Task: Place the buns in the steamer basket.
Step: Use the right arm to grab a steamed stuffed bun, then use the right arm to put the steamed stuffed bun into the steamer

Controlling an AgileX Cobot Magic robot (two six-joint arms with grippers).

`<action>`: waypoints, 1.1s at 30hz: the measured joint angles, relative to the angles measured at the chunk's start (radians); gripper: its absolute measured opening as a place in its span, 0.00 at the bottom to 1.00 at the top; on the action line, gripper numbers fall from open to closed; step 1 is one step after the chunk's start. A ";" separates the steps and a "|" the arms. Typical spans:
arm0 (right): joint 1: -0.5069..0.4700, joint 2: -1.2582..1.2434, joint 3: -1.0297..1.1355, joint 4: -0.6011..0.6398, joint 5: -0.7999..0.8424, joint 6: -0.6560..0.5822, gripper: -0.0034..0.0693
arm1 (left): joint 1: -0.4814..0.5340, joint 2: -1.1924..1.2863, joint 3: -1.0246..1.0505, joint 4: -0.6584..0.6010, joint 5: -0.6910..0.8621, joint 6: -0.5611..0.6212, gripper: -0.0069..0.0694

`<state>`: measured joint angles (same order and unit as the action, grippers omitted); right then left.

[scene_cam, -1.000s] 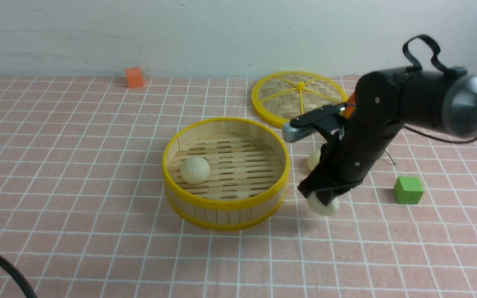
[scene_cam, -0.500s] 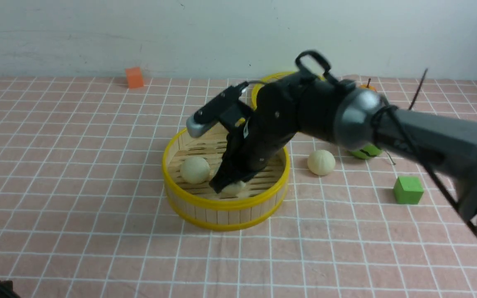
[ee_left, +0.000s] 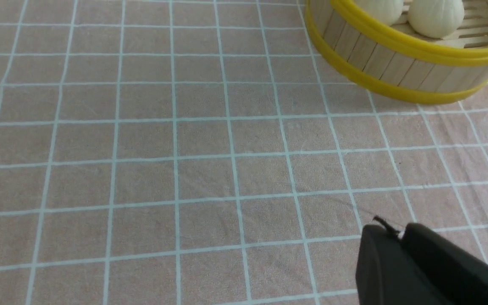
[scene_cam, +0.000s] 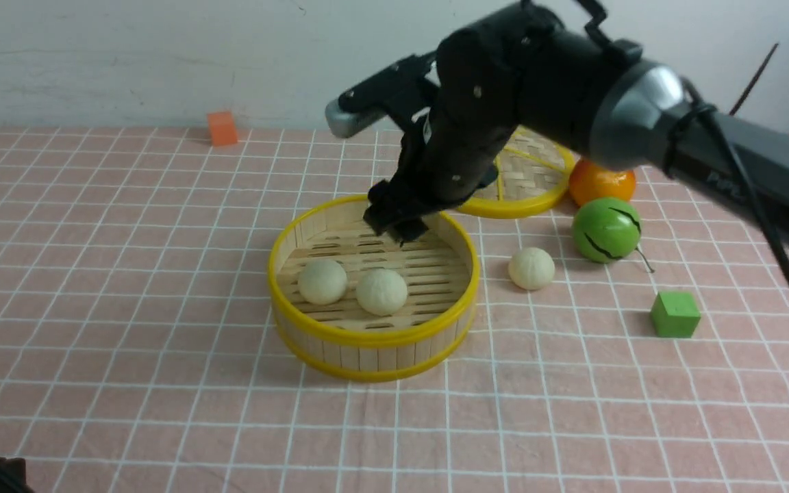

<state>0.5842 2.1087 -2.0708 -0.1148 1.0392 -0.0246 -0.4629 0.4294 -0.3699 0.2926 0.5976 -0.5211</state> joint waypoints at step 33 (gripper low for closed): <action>-0.120 0.193 -0.202 0.054 -0.020 -0.077 0.06 | 0.000 0.000 0.001 0.053 0.000 0.000 0.19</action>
<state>0.4637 2.3016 -2.2725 -0.0611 1.0192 -0.1018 -0.4629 0.4294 -0.3687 0.3455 0.5978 -0.5211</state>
